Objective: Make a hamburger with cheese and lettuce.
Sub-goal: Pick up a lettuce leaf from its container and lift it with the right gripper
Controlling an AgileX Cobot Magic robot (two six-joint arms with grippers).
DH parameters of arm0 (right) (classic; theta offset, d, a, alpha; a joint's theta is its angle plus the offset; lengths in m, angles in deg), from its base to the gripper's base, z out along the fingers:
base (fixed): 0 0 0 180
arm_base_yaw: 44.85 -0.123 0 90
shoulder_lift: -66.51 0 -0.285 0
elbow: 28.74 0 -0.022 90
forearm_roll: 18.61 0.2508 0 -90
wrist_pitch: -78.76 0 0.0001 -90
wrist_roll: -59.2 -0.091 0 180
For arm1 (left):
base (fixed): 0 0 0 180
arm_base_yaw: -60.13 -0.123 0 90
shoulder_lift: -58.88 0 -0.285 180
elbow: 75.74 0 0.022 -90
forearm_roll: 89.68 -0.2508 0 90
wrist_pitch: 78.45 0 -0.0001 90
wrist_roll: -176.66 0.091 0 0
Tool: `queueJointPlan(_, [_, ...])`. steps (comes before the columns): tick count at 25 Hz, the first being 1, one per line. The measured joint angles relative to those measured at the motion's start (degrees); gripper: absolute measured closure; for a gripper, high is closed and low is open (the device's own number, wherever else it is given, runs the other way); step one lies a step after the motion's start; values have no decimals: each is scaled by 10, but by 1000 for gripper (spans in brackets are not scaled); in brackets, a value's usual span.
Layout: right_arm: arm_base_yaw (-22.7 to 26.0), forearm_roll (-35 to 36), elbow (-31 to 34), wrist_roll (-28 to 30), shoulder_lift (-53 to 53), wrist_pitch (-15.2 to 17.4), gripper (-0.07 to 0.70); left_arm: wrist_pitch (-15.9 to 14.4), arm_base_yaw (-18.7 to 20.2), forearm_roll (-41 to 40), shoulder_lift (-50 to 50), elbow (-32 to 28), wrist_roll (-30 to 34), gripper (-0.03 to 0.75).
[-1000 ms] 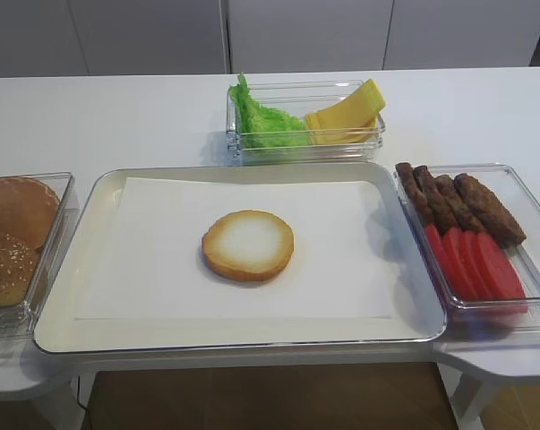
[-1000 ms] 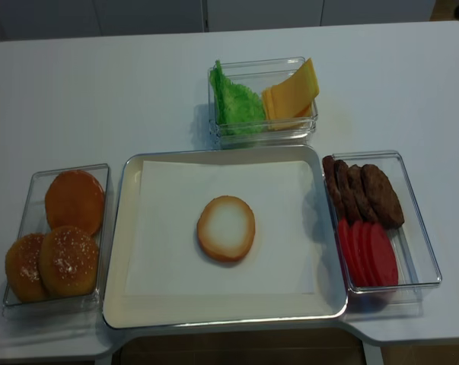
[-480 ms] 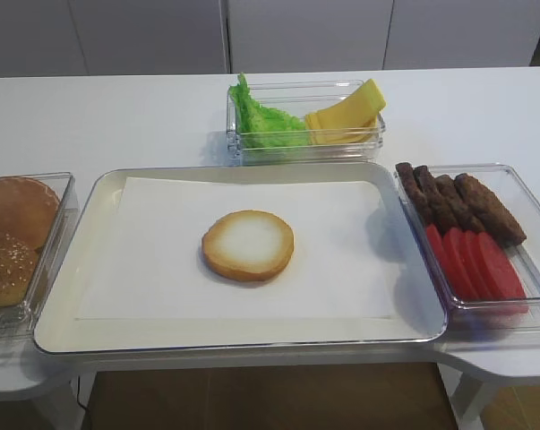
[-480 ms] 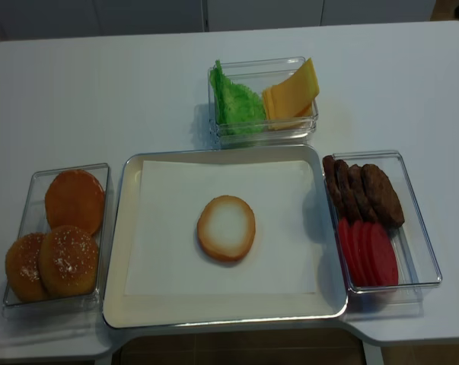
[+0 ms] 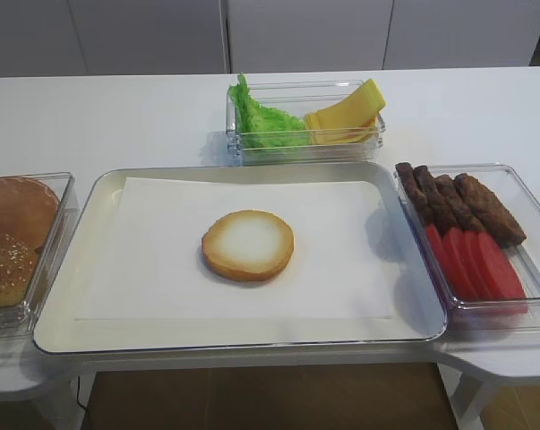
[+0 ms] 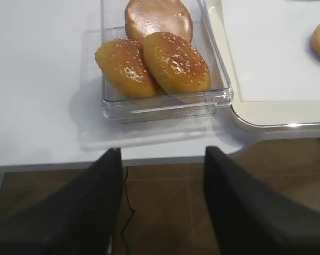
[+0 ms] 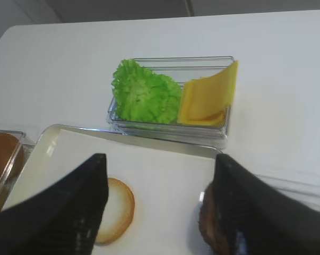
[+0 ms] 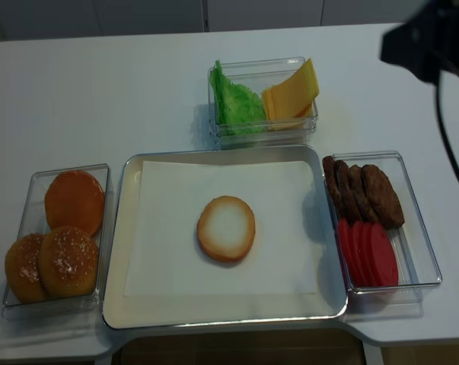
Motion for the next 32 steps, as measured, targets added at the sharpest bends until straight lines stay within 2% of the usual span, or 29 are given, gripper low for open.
queueJointPlan(8, [-97,-4,-164,0,218,-15,164,0,0,0,0,0,0,346])
queueJointPlan(12, [-116,8,-236,1,309,-19,164,0,0,0,0,0,0,346])
queueJointPlan(18, [-119,67,-320,14,430,-25,164,0,0,0,0,0,1,346])
queueJointPlan(23, [-119,128,-351,40,492,-39,164,0,0,0,0,0,1,346])
queueJointPlan(32, [-121,236,-359,105,546,-76,164,0,0,0,0,0,1,346])
